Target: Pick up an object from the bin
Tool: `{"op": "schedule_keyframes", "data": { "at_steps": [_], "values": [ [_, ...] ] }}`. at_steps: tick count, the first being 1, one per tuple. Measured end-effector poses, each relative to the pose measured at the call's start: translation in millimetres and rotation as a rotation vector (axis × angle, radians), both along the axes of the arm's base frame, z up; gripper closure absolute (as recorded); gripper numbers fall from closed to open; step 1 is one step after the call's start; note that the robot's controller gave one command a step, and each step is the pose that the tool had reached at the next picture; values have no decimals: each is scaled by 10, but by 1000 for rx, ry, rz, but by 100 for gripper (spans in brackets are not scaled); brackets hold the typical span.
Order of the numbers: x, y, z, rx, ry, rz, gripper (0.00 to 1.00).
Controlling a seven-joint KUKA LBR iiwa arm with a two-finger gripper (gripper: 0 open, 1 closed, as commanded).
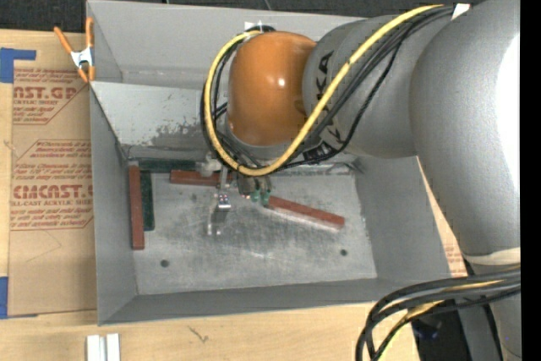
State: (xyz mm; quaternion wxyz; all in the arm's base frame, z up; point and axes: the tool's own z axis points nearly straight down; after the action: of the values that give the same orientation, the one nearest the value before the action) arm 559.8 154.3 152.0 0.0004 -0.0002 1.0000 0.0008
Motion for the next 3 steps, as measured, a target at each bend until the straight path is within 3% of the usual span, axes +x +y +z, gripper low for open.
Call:
{"op": "schedule_keyframes", "data": {
  "at_steps": [1,2,3],
  "values": [
    [189,-597,13,0,-1,45,0],
    [237,-717,-416,-2,-3,-10,0],
    [316,-1039,-544,2,-5,79,0]
  ]
}}
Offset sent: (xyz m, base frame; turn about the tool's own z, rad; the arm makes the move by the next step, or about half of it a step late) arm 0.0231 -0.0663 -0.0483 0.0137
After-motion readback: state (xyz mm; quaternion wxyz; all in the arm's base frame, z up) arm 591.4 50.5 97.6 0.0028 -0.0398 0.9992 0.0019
